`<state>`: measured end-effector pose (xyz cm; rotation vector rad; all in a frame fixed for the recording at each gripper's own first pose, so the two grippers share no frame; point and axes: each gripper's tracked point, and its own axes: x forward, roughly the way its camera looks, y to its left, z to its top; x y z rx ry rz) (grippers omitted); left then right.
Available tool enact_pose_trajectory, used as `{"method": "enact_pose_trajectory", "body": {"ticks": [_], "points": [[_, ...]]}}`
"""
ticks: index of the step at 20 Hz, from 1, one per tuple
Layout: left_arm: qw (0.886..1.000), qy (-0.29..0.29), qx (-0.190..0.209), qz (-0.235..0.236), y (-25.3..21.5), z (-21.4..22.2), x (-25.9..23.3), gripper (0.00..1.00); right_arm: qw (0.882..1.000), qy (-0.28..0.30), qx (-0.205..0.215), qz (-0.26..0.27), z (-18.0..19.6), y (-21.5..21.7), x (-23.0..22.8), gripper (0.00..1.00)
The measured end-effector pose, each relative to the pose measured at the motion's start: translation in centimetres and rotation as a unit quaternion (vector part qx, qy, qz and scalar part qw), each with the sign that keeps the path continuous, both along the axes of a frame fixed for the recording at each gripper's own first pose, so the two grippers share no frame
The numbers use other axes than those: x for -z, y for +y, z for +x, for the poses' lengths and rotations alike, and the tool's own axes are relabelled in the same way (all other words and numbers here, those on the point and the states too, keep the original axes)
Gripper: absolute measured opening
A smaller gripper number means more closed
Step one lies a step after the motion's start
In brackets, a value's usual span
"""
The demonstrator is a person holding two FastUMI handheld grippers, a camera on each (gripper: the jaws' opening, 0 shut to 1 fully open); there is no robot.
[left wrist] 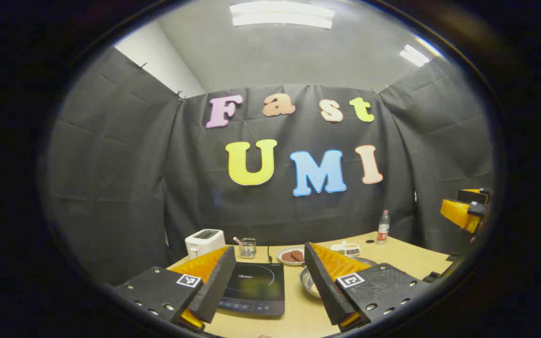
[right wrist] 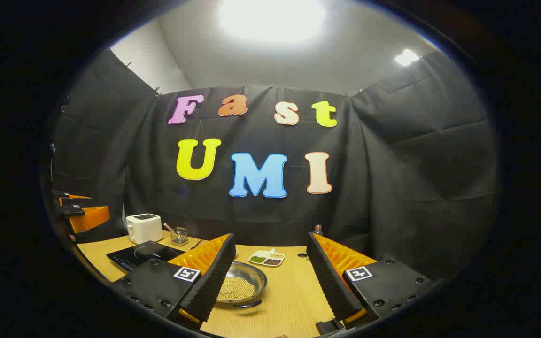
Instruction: First push the handle of the pot to place it horizontally, then grasp the pot with both hands and set it on the induction cooktop.
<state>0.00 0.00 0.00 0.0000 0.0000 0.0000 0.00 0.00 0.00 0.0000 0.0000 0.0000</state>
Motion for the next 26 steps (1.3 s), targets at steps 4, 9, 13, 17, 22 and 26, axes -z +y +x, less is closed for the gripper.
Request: {"method": "enact_pose_trajectory", "body": {"ticks": [4,9,13,17,22,26], "points": [[1.0,-0.006,0.003,0.004,-0.7,0.0,-0.6,0.87,1.0,0.003,0.002,0.003,0.1,-0.2,0.3,0.96],[1.0,-0.009,0.001,0.002,-0.9,0.2,-0.8,0.87,1.0,0.012,0.006,0.012,0.4,-0.3,0.8,0.96],[1.0,-0.01,-0.002,0.002,-0.9,0.2,-0.7,0.87,1.0,0.015,0.006,0.01,0.6,-0.4,0.8,0.93],[1.0,-0.01,-0.006,0.001,-0.8,0.2,-0.8,0.87,1.0,0.018,0.006,0.01,0.8,-0.5,1.0,0.96],[1.0,-0.011,-0.009,0.005,-0.7,0.3,-0.8,0.89,1.0,0.022,0.001,0.007,1.1,-0.4,1.2,0.96],[1.0,-0.008,-0.015,0.005,-0.5,0.1,-0.8,0.89,1.0,0.021,-0.003,0.006,1.3,-0.2,1.2,0.92]]}}
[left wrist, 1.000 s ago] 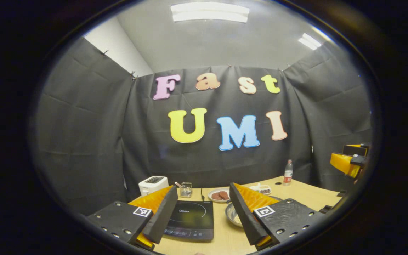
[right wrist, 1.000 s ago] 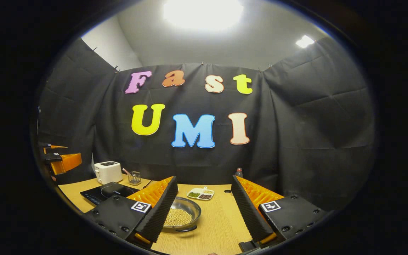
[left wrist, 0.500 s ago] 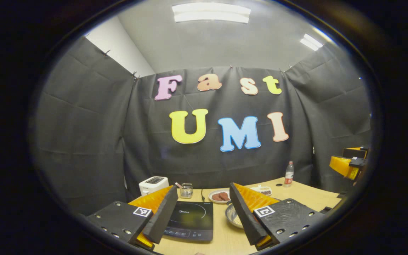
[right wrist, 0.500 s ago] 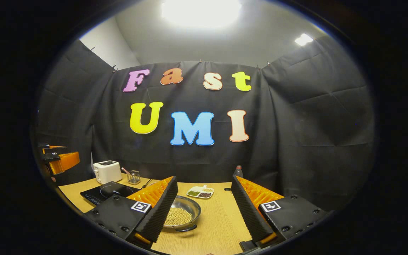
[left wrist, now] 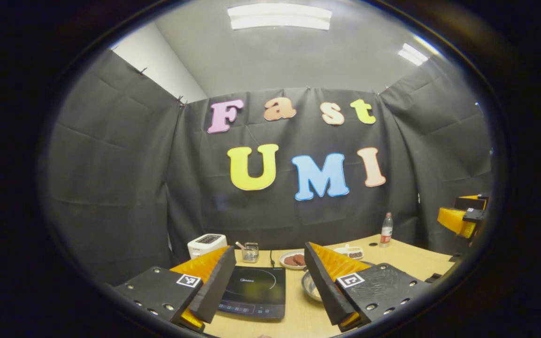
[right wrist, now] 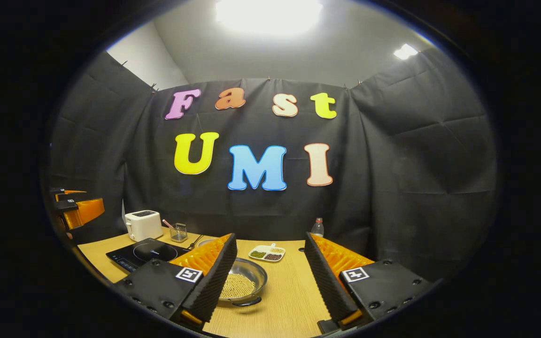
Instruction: First push the handle of the pot to place it horizontally, then grasp the pot with both hands and set it on the induction cooktop.
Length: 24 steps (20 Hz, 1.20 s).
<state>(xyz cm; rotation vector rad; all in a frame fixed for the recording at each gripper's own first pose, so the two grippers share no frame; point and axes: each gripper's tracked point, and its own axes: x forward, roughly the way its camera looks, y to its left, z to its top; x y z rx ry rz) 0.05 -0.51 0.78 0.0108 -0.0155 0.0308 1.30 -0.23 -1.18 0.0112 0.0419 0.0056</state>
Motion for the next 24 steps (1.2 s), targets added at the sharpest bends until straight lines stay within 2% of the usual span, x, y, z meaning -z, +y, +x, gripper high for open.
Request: {"method": "enact_pose_trajectory", "body": {"ticks": [2,4,5,6,9,10,12,14,15,17,18,24], "points": [[1.0,0.001,-0.002,0.004,0.4,-0.1,0.1,0.87,1.0,-0.002,0.002,0.0,0.1,0.1,0.0,0.83],[1.0,0.0,-0.003,0.006,0.7,-0.1,0.0,0.89,1.0,-0.004,0.007,-0.001,0.4,0.0,0.0,0.67],[1.0,-0.002,-0.005,0.008,0.9,-0.1,0.0,0.87,1.0,-0.005,0.008,-0.001,0.3,0.1,-0.1,0.63],[1.0,-0.003,-0.007,0.008,1.2,-0.1,-0.1,0.87,1.0,-0.004,0.005,-0.002,0.3,0.3,-0.2,0.53],[1.0,-0.003,-0.009,0.003,1.6,0.2,0.0,0.87,1.0,0.001,-0.003,-0.005,0.5,1.0,0.2,0.55],[1.0,-0.002,-0.009,0.004,1.7,0.2,0.1,0.87,1.0,0.0,0.007,-0.01,0.5,0.7,0.1,0.54],[1.0,-0.004,-0.009,0.006,2.0,0.2,0.1,0.89,1.0,-0.003,0.009,-0.003,0.6,0.7,-0.3,0.18],[1.0,-0.007,-0.009,0.008,2.5,0.3,-0.1,0.89,1.0,0.002,0.014,-0.005,0.9,1.1,0.2,0.15],[1.0,-0.007,-0.009,0.01,2.7,0.5,-0.2,0.89,1.0,-0.002,0.024,-0.007,0.7,0.6,0.0,0.17],[1.0,-0.009,-0.012,0.011,3.5,0.7,-0.1,0.89,1.0,-0.002,0.03,-0.006,1.0,0.5,0.0,0.07],[1.0,-0.009,-0.012,0.011,3.9,0.9,-0.2,0.87,1.0,0.006,0.02,-0.006,0.7,1.5,0.2,0.02],[1.0,-0.014,-0.008,0.015,5.9,1.8,-0.1,0.87,0.999,0.035,-0.022,0.0,1.8,5.0,1.7,0.05]]}}
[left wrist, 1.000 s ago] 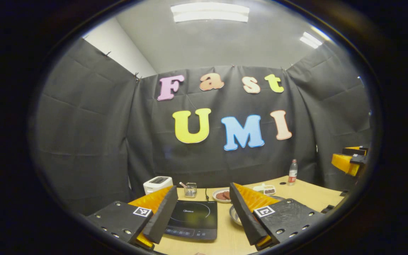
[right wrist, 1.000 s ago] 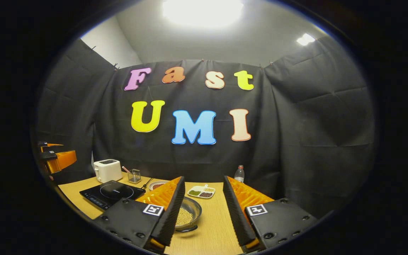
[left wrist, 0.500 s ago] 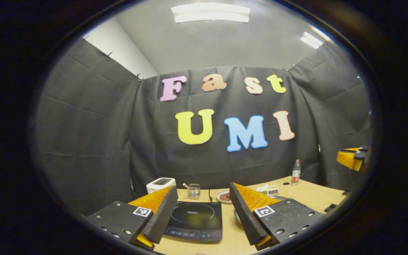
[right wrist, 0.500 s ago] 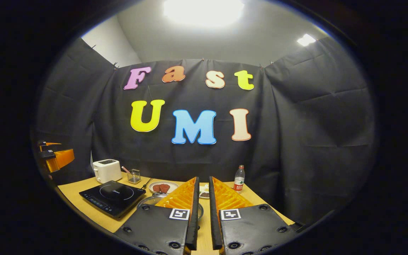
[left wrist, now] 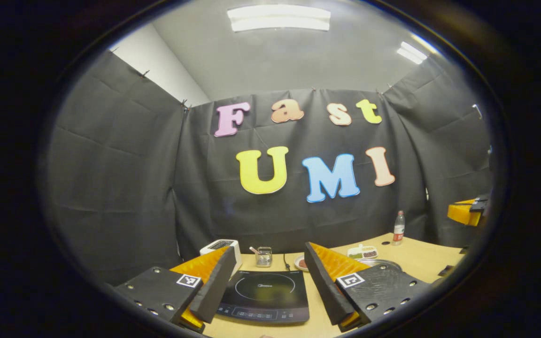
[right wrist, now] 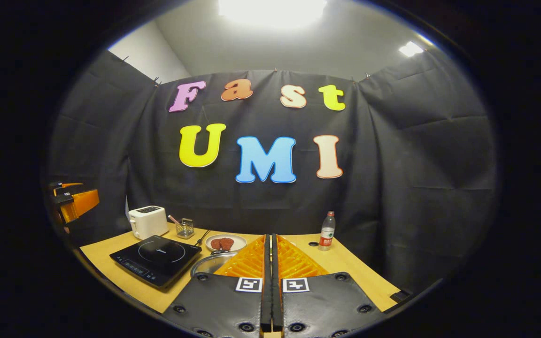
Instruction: First push the handle of the pot to place it horizontally, then grasp the pot with both hands and set it on the induction cooktop.
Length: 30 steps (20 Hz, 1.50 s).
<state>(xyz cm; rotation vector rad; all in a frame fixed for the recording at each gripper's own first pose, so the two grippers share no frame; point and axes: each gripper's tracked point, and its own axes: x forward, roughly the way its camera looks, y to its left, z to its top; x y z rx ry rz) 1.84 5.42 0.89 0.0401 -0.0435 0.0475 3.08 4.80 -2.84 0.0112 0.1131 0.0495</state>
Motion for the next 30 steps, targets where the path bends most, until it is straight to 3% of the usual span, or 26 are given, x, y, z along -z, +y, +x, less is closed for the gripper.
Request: {"method": "enact_pose_trajectory", "body": {"ticks": [7,16,30], "points": [[1.0,-0.003,0.001,-0.007,3.3,0.5,1.0,0.89,0.998,0.048,-0.05,-0.015,0.4,4.6,3.4,0.02],[0.999,0.002,-0.028,-0.016,6.8,0.5,1.9,0.89,0.986,0.123,-0.109,-0.03,0.5,8.2,8.5,0.02],[0.997,0.016,-0.073,-0.006,5.2,3.1,2.8,0.87,0.942,0.249,-0.217,-0.052,0.9,8.7,17.9,0.02]]}}
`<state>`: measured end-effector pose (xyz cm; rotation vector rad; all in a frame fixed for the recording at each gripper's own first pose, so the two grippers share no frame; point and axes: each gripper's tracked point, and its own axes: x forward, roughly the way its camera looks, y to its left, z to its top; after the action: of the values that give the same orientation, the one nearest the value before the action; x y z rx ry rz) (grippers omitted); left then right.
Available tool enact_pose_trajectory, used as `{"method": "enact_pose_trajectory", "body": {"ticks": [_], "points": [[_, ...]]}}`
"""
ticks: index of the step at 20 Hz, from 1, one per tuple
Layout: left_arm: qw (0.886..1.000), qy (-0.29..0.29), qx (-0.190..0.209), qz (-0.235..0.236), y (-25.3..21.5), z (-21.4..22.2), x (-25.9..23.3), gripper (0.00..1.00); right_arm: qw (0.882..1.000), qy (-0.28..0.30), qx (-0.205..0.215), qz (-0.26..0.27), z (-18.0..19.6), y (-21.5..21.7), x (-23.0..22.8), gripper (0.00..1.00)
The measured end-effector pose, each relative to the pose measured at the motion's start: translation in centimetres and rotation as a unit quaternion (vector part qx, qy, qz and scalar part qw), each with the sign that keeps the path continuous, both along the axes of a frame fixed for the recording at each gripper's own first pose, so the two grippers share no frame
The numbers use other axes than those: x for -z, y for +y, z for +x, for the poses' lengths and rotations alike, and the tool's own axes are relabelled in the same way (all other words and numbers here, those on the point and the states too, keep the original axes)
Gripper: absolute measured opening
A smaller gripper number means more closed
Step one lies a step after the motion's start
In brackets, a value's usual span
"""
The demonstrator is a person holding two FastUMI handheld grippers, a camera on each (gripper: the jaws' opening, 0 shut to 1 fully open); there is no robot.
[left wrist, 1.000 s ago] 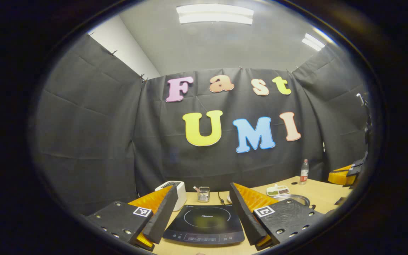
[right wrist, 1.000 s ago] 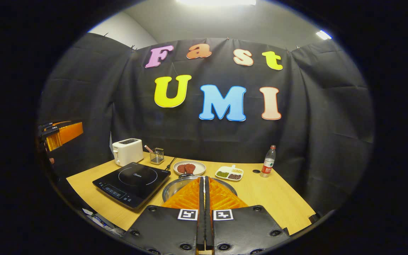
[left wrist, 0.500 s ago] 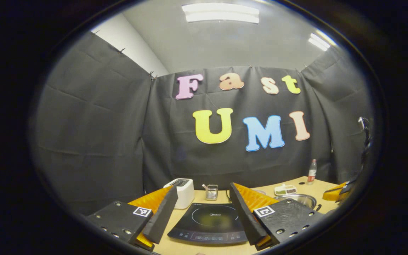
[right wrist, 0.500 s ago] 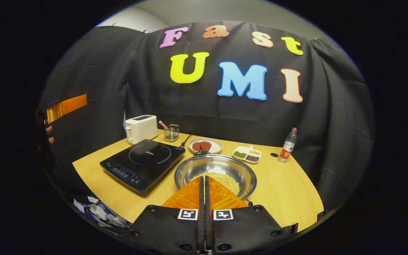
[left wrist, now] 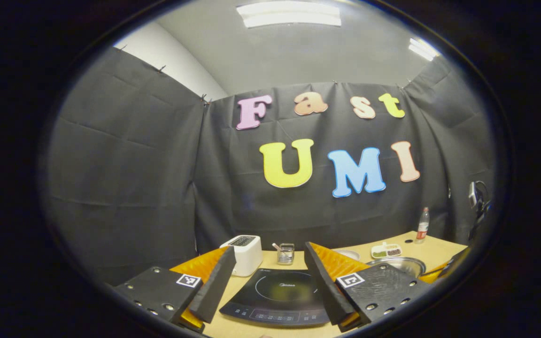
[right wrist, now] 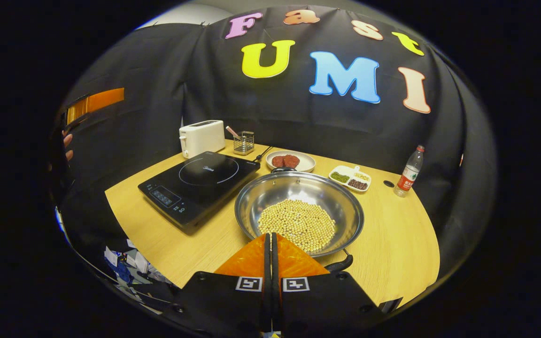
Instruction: First push the handle of the pot to place it horizontally, then grasp the pot with both hands and set it on the induction cooktop.
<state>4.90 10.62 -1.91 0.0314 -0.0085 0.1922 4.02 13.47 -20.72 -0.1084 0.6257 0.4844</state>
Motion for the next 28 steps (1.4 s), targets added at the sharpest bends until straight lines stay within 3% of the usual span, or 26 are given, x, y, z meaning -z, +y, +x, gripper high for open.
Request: {"method": "enact_pose_trajectory", "body": {"ticks": [10,15,18,28], "points": [[1.0,0.024,-0.02,0.002,-1.4,1.8,1.5,0.89,0.993,0.097,-0.054,-0.029,-1.0,-1.4,5.9,0.02],[0.999,0.027,-0.019,0.005,-2.8,2.9,1.9,0.87,0.991,0.125,-0.043,-0.034,-0.5,-2.5,7.2,0.05],[0.999,0.029,-0.015,0.007,-3.5,3.4,1.9,0.89,0.99,0.134,-0.035,-0.039,-0.4,-3.3,7.6,0.02],[1.0,0.025,0.002,0.007,-6.5,5.4,2.0,0.87,0.99,0.135,-0.021,-0.044,0.8,-5.8,7.8,0.02]]}}
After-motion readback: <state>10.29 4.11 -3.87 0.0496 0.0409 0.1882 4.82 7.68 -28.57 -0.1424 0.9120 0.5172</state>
